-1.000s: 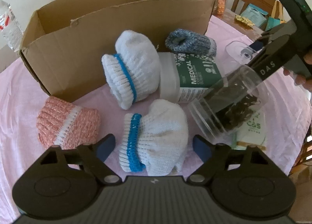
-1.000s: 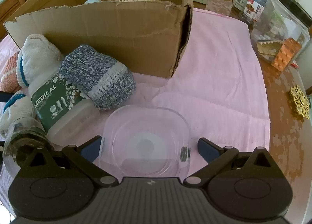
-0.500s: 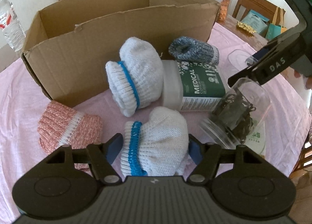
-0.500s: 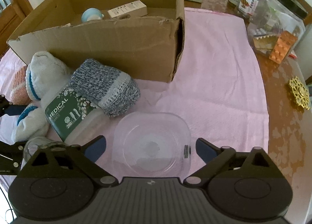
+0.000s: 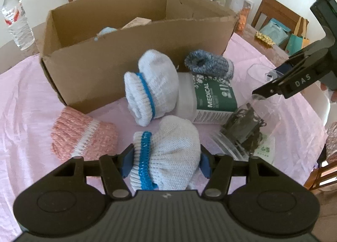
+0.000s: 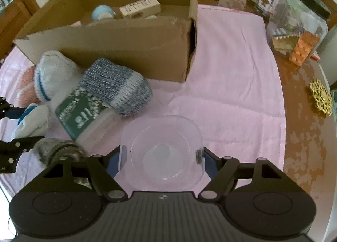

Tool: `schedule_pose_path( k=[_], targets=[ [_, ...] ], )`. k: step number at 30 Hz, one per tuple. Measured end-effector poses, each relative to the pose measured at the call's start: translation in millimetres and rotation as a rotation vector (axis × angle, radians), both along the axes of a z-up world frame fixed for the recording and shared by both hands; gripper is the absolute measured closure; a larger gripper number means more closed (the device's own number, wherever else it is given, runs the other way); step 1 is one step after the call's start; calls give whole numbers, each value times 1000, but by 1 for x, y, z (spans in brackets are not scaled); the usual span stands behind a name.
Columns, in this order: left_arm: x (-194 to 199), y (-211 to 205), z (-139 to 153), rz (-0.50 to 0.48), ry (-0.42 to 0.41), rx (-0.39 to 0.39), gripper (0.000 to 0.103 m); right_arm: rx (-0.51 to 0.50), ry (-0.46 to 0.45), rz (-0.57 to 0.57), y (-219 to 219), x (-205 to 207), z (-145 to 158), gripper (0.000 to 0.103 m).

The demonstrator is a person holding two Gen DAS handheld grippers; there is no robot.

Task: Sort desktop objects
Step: 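Grasp the white sock with the left tool while the right tool grasps the clear plastic container, then carry the sock and clear container into the cardboard box and open both tools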

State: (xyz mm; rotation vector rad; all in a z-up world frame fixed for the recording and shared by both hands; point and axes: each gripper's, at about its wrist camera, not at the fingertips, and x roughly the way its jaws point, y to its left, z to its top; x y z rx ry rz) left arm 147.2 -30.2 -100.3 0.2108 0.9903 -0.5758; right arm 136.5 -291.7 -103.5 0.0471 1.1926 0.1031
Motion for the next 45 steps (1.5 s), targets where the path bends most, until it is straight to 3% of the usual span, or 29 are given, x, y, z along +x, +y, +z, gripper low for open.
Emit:
schedule_pose_path(
  k=[8,12,20,28,35,45],
  targets=[
    [0,2,32,0,-43,-15,43,-6,-43,61,-5,-7,34,23],
    [0,3,53,-20,-69,-29,43,1,-66,88,12,-13,67,23],
    [13,0,89,-85,-122,-39,43,-6,-130,136,32,13,96,23],
    [42,4,116,-58,-163,-49,43,-2,-192,170,43,32,119,23],
    [82,6,124,5,-164,-44,43,4,-210,213,43,69,126,23],
    [138,1,113,61,-135,-45,43,11,-215,244,37,123,121,23]
  ],
)
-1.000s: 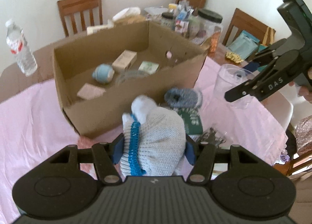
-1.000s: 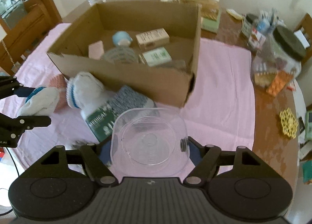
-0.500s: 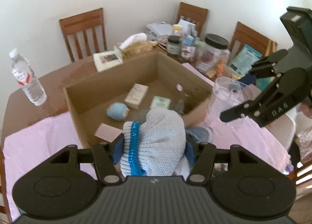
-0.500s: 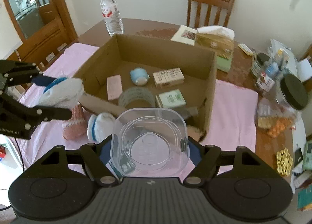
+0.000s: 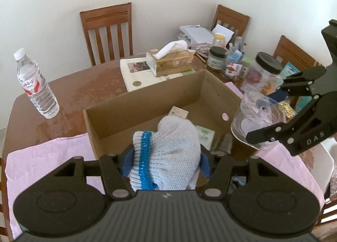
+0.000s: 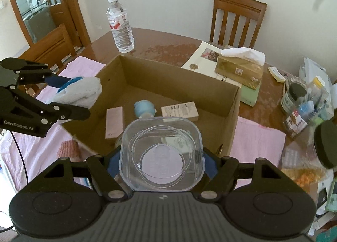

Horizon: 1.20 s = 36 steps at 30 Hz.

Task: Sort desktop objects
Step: 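Carry the sock and clear container into the cardboard box and open both tools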

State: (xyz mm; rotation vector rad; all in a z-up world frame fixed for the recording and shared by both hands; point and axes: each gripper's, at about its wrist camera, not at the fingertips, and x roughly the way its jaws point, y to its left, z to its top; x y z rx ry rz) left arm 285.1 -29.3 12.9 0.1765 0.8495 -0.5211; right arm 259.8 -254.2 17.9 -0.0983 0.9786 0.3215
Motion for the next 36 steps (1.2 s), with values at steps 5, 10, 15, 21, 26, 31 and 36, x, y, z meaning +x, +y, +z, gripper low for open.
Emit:
schedule_pose_path(
  k=[5,10,15,21,26,31,36],
  targets=[
    [23,-1,-9,22,21,8,43,-1,16,1,-4,24,-10,23],
    [39,-3,-18,30,37,22,43,0,31,3,-7,42,-19,23],
    [50,-4,-26,39,48,30,39,-6,45,10,-6,53,-26,23],
    [54,-5,-25,46,35,34,23,-10,34,3,-5,56,-26,14],
    [47,-6,-18,46,12,47,16,0,2,-9,-6,55,-19,1],
    [35,-6,-9,42,4,49,15,11,-24,-16,-4,47,-10,0],
    [14,-3,0,48,-5,50,14,31,-47,-6,-1,31,-2,0]
  ],
)
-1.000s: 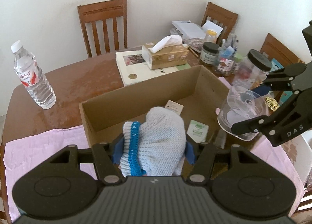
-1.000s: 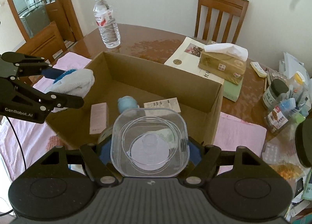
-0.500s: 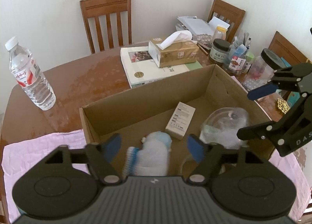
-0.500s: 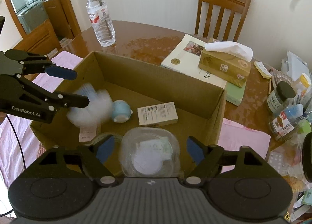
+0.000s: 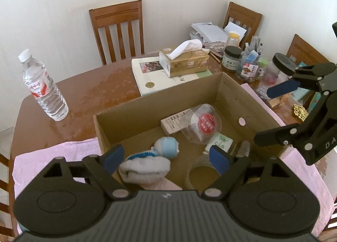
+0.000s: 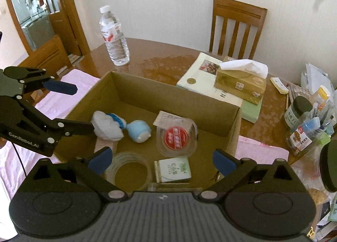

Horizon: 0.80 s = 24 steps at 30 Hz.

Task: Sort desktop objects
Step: 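Carry the sock and clear container into the cardboard box and open both tools, then withdraw both tools from the cardboard box toward the remaining socks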

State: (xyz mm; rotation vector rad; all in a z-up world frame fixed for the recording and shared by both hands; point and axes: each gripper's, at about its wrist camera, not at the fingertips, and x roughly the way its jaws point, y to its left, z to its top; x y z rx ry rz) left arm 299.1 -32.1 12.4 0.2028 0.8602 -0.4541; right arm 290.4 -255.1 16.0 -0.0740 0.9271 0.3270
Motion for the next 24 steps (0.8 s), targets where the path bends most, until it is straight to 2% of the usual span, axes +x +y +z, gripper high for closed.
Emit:
schedule_pose_path(
  k=[5,13,24],
  targets=[
    [-25,6,4,10,-14,3,12,19,-43,21,8,-25,8,0],
    [-70,14,-4,30,19,-8,12,8,-73,48,23,-73,15,0],
    [-128,13,-19,35,46,-7,12,-39,-59,36,35,-136,-1,0]
  ],
)
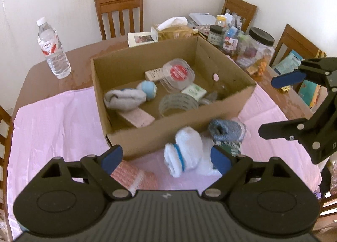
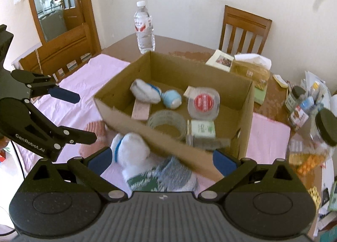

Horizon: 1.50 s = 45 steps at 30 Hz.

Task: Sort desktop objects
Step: 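Withdraw both tools from the cardboard box toward the remaining socks, then grasp the clear jar of dark items with the left tool while the right tool moves toward the C&S pack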

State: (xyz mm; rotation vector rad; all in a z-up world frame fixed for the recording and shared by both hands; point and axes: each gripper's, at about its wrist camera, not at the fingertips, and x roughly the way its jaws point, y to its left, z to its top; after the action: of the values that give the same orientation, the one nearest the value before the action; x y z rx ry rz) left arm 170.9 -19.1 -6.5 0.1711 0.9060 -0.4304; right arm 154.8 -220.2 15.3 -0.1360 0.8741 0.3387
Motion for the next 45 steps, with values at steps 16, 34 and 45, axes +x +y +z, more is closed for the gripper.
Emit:
schedule_pose_path(
  k=[16,34,45],
  targets=[
    [-48,-22,-20,73,49,-24,12,-107,-10,-11,-4,-72,-39,0],
    [-61,-63,-45,240,179,-153,12,-86,66,0,-37,-72,-81,0],
    [-55,-89,-69,349,226,-170,12,-54,92,11,-61,-63,-92,0]
  ],
)
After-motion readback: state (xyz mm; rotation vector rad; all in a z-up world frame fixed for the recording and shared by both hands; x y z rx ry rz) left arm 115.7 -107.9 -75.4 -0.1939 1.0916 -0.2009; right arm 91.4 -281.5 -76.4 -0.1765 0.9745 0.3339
